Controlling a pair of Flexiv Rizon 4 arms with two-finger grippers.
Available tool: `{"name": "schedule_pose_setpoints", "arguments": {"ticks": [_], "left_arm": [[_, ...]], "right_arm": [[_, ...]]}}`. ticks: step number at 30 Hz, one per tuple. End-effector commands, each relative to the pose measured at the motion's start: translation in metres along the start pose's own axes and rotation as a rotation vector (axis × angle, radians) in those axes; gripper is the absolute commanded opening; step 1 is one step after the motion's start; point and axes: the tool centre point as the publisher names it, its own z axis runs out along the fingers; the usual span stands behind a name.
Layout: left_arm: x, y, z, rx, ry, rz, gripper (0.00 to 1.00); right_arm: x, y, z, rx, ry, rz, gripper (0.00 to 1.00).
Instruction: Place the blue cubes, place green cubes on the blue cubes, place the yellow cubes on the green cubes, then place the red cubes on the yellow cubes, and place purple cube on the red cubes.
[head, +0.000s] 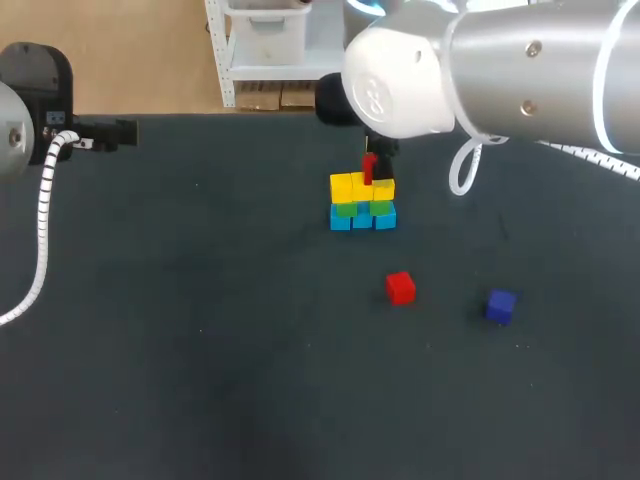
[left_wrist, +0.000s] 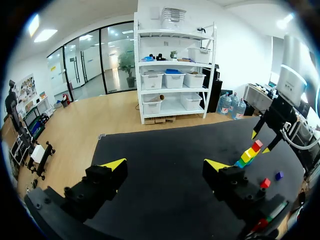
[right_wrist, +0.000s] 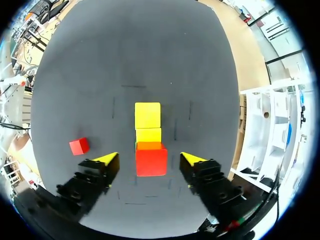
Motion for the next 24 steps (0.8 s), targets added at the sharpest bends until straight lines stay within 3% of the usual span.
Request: {"name": "schedule_pose_setpoints", "arguments": {"ticks": [1, 7, 12, 24], "left_arm": [[0.000, 0.000, 0.000, 0.001, -0.001, 0.000, 1.00], [0.000, 0.000, 0.000, 0.001, -0.001, 0.000, 1.00], [0.000, 0.000, 0.000, 0.001, -0.001, 0.000, 1.00], [0.000, 0.000, 0.000, 0.001, -0.001, 0.000, 1.00]], "right_arm": [[0.001, 0.001, 0.000, 0.002, -0.002, 0.001, 1.00], [0.015, 0.002, -0.011, 0.008, -0.015, 0.019, 1.00], [0.038, 0.012, -0.020, 0.020, -0.031, 0.035, 1.00], [0.096, 0.072, -0.032, 0.043, -0.134, 0.053, 1.00]]}}
